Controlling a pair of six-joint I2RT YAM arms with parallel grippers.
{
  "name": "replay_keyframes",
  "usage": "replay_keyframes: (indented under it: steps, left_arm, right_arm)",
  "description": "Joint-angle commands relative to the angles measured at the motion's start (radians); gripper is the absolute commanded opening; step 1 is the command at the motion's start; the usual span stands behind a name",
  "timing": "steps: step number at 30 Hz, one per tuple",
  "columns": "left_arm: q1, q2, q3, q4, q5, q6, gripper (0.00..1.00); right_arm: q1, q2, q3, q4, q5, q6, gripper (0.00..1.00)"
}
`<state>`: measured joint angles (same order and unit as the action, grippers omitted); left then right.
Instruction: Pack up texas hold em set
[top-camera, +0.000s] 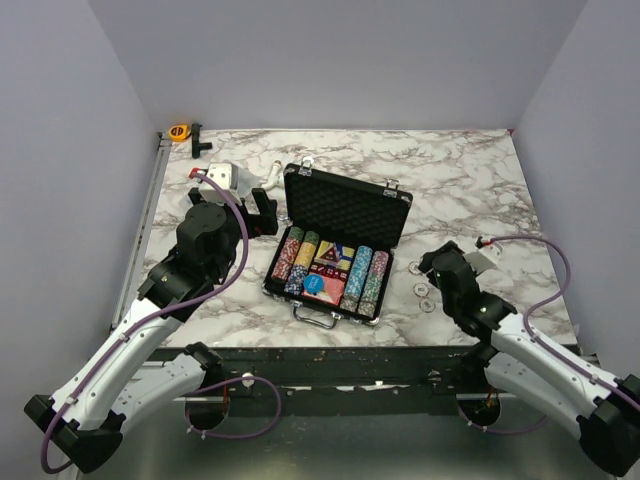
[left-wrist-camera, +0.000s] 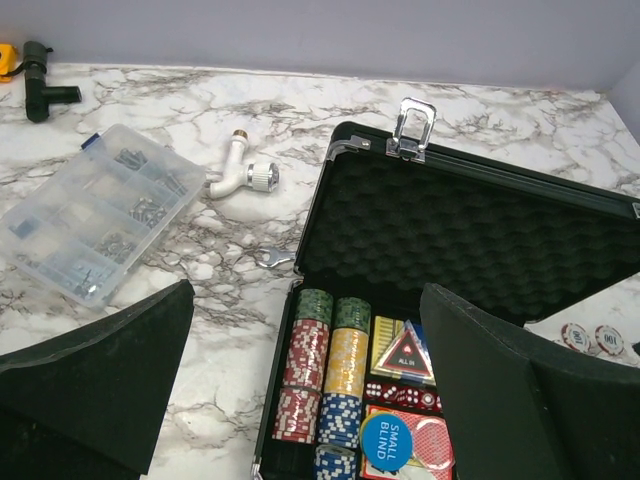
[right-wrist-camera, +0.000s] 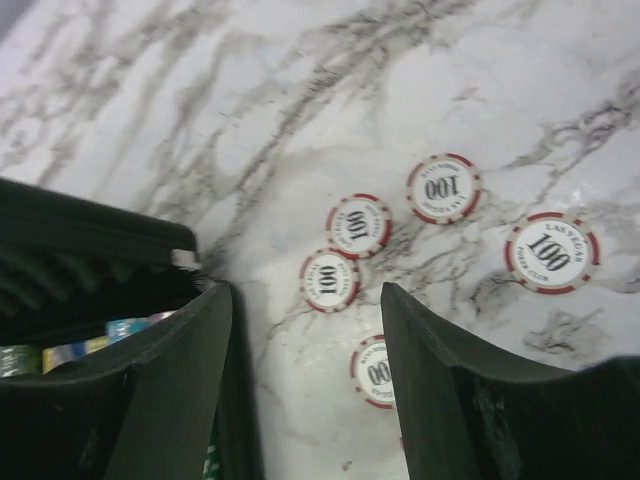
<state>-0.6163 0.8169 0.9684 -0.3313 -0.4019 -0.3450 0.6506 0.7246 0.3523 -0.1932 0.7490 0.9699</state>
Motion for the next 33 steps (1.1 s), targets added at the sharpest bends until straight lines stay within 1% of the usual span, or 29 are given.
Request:
replay_keyframes:
  steps: [1,5,8,11,14,17,20,23,27,33]
  left_arm:
    - [0.004,-0.014,0.016,0.000,0.031,-0.011,0.94]
    - [0.004,-0.014,0.018,0.000,0.029,-0.009,0.94]
    - [0.004,-0.016,0.021,-0.003,0.028,-0.008,0.94]
    - [0.004,-0.018,0.020,-0.002,0.030,-0.009,0.94]
    - [0.004,-0.017,0.021,-0.003,0.036,-0.009,0.94]
    - [0.004,-0.016,0.022,-0.004,0.038,-0.009,0.94]
    - [0.004,-0.013,0.024,-0.006,0.038,-0.009,0.94]
    - [0.004,-0.013,0.026,-0.008,0.037,-0.008,0.94]
    - [0.004,-0.015,0.025,-0.008,0.029,-0.003,0.94]
    - [0.004,-0.016,0.026,-0.008,0.032,-0.003,0.94]
  right_arm:
    - [-0.120,0.155,0.078,-0.129,-0.175,0.056,0.64]
    - [-0.238,0.343,0.194,-0.230,-0.246,0.080,0.63]
    - [-0.328,0.432,0.247,-0.301,-0.293,0.107,0.60]
    - [-0.374,0.498,0.270,-0.276,-0.350,0.054,0.59]
    - [-0.384,0.596,0.332,-0.262,-0.435,-0.044,0.58]
    - [-0.384,0.697,0.429,-0.302,-0.495,-0.105,0.58]
    - [-0.385,0.792,0.530,-0.375,-0.485,-0.107,0.58]
    - [-0.384,0.859,0.579,-0.405,-0.475,-0.100,0.56]
    - [-0.385,0.907,0.602,-0.421,-0.490,-0.084,0.55]
    - [-0.384,0.897,0.588,-0.416,-0.462,-0.058,0.55]
